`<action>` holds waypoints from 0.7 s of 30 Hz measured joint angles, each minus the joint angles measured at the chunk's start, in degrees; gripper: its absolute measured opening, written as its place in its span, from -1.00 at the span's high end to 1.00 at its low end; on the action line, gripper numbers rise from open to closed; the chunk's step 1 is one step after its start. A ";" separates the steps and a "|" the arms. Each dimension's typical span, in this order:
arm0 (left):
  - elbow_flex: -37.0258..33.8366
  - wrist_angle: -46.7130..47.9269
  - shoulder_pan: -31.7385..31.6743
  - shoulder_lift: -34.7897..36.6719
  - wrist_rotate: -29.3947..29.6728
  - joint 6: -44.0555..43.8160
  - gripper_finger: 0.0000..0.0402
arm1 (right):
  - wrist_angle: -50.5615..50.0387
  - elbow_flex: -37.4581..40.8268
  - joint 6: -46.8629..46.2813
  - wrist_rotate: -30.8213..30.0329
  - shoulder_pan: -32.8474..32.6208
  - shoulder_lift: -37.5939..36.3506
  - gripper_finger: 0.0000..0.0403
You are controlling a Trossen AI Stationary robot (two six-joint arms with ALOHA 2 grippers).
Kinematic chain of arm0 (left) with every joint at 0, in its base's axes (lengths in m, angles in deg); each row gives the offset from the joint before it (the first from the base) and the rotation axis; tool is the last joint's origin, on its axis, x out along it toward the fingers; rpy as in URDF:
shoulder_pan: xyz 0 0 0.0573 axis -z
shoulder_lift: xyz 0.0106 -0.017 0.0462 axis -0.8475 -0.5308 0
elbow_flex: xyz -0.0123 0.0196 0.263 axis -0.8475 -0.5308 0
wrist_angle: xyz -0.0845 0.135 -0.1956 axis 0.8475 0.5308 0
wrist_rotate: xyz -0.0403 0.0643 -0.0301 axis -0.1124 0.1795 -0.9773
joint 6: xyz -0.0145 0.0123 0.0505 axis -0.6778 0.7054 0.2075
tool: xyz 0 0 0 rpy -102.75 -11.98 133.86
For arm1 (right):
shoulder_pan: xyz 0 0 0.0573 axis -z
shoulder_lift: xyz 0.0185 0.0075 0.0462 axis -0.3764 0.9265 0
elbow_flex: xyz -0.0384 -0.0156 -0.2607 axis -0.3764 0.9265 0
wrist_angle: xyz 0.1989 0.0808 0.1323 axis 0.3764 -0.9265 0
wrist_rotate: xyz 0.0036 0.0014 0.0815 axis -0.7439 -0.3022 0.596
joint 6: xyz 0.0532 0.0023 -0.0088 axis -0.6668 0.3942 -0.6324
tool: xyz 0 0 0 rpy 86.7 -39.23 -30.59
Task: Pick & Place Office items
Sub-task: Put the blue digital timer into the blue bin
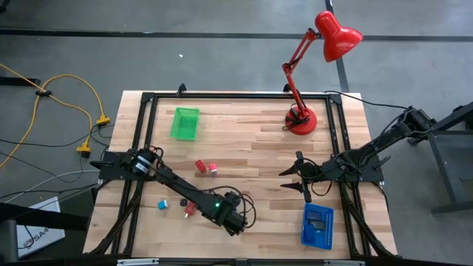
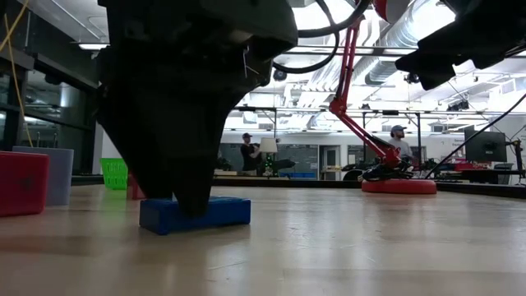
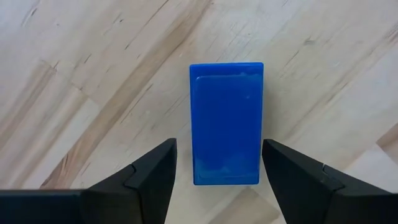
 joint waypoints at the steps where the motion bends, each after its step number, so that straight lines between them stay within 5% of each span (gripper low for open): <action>1: 0.00 0.09 0.02 0.00 0.01 0.01 -0.14 | 0.00 0.00 0.02 0.00 0.00 0.00 0.13; 11: 0.00 0.27 0.02 0.00 -0.39 -0.80 0.30 | 0.00 0.00 0.02 0.00 -0.01 0.00 0.13; 21: 0.00 0.25 0.02 -0.07 -0.69 -0.67 0.26 | 0.00 0.00 0.01 0.00 -0.02 0.00 0.13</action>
